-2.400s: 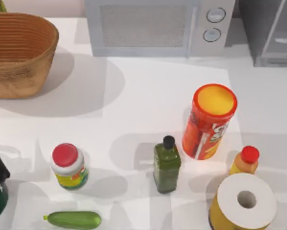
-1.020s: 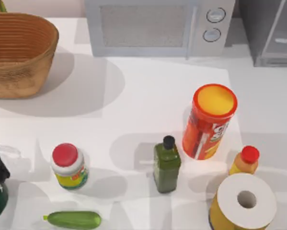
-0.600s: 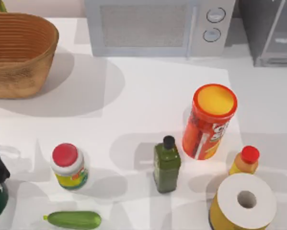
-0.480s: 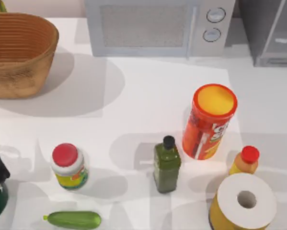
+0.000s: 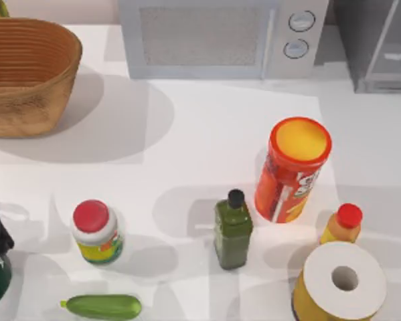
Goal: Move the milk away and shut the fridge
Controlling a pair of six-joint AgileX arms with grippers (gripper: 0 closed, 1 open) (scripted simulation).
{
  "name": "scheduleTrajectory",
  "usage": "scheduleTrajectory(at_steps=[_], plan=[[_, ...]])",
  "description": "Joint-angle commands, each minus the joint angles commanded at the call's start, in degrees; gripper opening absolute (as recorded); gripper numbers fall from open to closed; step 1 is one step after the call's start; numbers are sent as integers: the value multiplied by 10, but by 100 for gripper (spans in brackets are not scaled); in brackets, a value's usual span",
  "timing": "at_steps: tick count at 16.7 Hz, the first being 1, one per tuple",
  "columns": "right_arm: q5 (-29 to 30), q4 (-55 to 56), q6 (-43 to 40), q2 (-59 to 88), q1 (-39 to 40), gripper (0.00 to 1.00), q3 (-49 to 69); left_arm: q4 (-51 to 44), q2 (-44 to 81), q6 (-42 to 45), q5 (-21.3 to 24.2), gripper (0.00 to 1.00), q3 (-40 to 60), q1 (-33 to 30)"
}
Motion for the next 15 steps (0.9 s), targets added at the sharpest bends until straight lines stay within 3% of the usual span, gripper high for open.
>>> scheduleTrajectory(at_steps=[5, 8, 15], plan=[[2, 8, 6, -1, 9, 100, 1, 0, 0, 0, 0, 100, 0, 0], [9, 63, 55, -1, 57, 100, 15, 0, 0, 0, 0, 100, 0, 0], [49, 366, 352, 8, 270, 100, 42, 0, 0, 0, 0, 100, 0, 0]])
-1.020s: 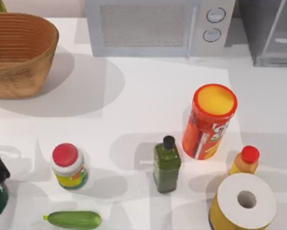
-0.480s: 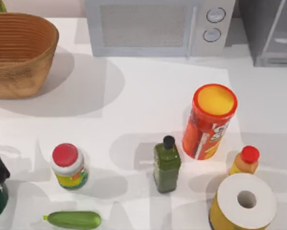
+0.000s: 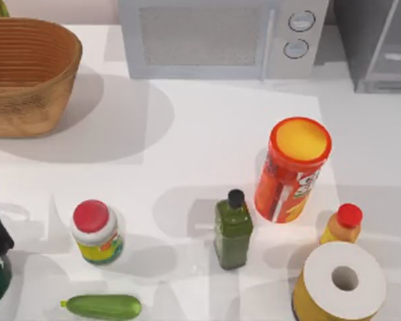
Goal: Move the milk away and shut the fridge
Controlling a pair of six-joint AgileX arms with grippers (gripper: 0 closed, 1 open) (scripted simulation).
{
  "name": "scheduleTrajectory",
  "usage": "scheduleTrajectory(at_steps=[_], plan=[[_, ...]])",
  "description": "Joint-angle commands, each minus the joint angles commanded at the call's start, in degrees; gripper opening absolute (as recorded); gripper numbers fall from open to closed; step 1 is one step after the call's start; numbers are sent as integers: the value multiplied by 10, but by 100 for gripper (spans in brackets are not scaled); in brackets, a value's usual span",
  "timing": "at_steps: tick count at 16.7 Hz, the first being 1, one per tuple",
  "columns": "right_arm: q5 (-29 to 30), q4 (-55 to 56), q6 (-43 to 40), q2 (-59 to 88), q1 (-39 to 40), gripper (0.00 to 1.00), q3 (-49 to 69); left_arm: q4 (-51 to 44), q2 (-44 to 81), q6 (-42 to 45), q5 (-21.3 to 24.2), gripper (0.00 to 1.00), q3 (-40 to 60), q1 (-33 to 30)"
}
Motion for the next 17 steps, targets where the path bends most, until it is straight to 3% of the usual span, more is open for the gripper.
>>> scheduleTrajectory(at_steps=[4, 8, 11, 17], plan=[[35, 173, 211, 4, 122, 100, -13, 0, 0, 0, 0, 100, 0, 0], [69, 268, 369, 8, 205, 100, -38, 0, 0, 0, 0, 100, 0, 0], [85, 288, 424, 10, 234, 100, -53, 0, 0, 0, 0, 100, 0, 0], [88, 290, 432, 7, 233, 100, -53, 0, 0, 0, 0, 100, 0, 0]])
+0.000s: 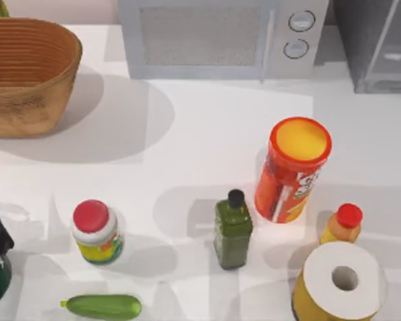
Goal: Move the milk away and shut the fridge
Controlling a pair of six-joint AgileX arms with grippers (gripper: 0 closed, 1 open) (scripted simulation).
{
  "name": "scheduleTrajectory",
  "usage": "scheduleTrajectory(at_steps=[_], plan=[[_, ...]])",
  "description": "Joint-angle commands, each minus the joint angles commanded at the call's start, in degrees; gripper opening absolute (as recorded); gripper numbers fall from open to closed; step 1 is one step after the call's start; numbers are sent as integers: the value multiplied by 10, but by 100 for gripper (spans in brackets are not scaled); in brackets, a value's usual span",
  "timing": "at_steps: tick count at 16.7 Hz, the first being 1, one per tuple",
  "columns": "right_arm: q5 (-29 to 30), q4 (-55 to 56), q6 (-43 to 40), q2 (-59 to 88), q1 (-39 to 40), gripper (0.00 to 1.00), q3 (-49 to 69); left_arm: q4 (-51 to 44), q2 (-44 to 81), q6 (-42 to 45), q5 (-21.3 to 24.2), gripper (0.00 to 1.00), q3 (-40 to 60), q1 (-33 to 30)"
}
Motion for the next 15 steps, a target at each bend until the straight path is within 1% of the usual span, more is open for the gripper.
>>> scheduleTrajectory(at_steps=[2, 5, 7, 12, 15], plan=[[19, 4, 13, 0, 16, 100, -9, 0, 0, 0, 0, 100, 0, 0], [89, 23, 62, -7, 85, 100, -35, 0, 0, 0, 0, 100, 0, 0], [150, 44, 108, -18, 160, 100, -58, 0, 0, 0, 0, 100, 0, 0], [309, 117, 244, -67, 386, 100, -116, 0, 0, 0, 0, 100, 0, 0], [381, 155, 313, -96, 482, 100, -144, 0, 0, 0, 0, 100, 0, 0]])
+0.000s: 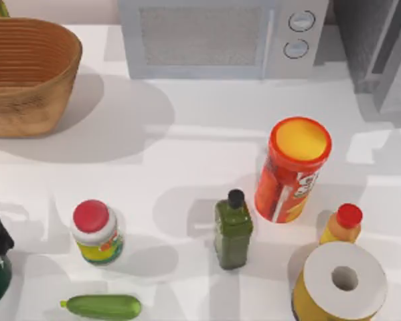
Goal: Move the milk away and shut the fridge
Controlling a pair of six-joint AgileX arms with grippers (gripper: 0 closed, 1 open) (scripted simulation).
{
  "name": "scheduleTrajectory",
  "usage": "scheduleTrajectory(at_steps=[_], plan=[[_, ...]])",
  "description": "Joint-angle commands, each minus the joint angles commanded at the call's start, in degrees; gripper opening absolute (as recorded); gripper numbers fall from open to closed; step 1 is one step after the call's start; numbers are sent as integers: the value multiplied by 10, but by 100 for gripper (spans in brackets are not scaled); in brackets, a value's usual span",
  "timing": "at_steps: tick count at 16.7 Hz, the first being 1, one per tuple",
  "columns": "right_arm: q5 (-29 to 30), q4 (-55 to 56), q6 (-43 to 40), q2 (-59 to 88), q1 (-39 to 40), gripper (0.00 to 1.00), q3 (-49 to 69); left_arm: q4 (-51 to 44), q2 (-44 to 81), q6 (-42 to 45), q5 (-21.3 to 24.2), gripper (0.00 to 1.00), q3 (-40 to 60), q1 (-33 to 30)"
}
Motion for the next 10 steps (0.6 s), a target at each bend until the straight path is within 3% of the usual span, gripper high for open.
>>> scheduleTrajectory(at_steps=[3, 10], plan=[[34, 19, 33, -16, 40, 100, -14, 0, 0, 0, 0, 100, 0, 0], [40, 12, 32, 9, 32, 100, 6, 0, 0, 0, 0, 100, 0, 0]])
